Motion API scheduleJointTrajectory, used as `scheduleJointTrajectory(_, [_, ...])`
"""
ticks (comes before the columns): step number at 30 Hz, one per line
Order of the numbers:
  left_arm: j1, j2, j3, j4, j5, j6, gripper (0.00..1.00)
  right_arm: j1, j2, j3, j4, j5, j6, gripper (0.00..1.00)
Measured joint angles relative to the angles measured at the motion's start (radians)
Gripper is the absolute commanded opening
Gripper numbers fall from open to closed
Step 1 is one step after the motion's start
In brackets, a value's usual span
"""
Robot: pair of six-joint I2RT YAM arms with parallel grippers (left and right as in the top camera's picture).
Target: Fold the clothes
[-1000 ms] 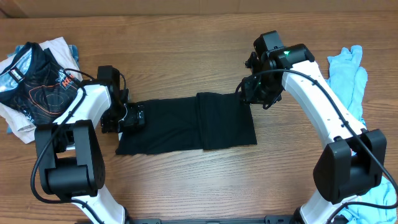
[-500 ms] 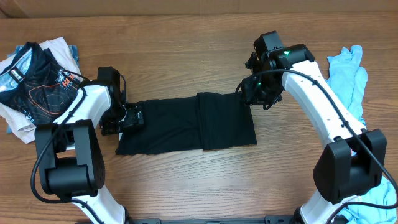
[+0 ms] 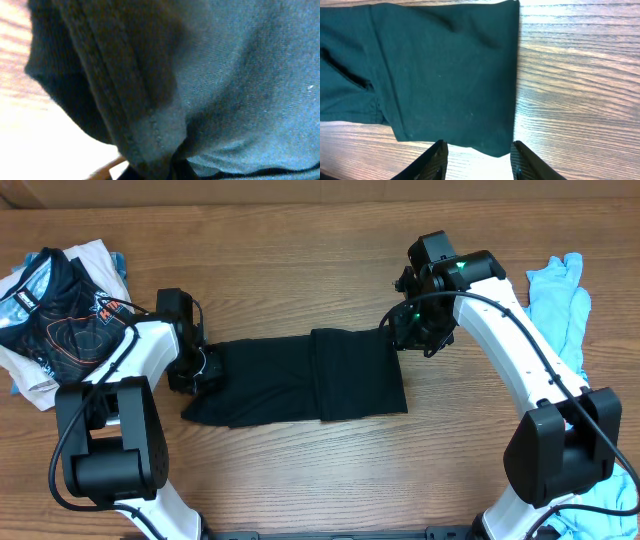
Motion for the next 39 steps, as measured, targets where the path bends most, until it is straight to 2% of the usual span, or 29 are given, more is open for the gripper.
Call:
scheduleJointTrajectory(4, [0.023,0.013,0.060,-0.118,-0.051,0.000,0.04,0.000,0.000,0.000,0.002,0.003,0.000,0.44])
scheduleJointTrajectory(12, [0.111,0.022,0.359,-0.324,-0.114,0.011,0.05,0.000,0.000,0.000,0.031,0.019,0.000,0.44])
scheduleJointTrajectory(20, [0.116,0.022,0.552,-0.466,-0.108,0.035,0.05,0.000,0.025,0.000,0.057,0.019,0.000,0.43])
scheduleJointTrajectory(28, [0.029,0.022,0.634,-0.541,0.000,0.034,0.06,0.001,0.163,-0.002,0.077,0.009,0.003,0.39])
scheduleJointTrajectory(39, [-0.163,0.022,0.634,-0.540,0.009,0.000,0.07,0.045,0.217,-0.006,0.097,-0.004,0.002,0.39])
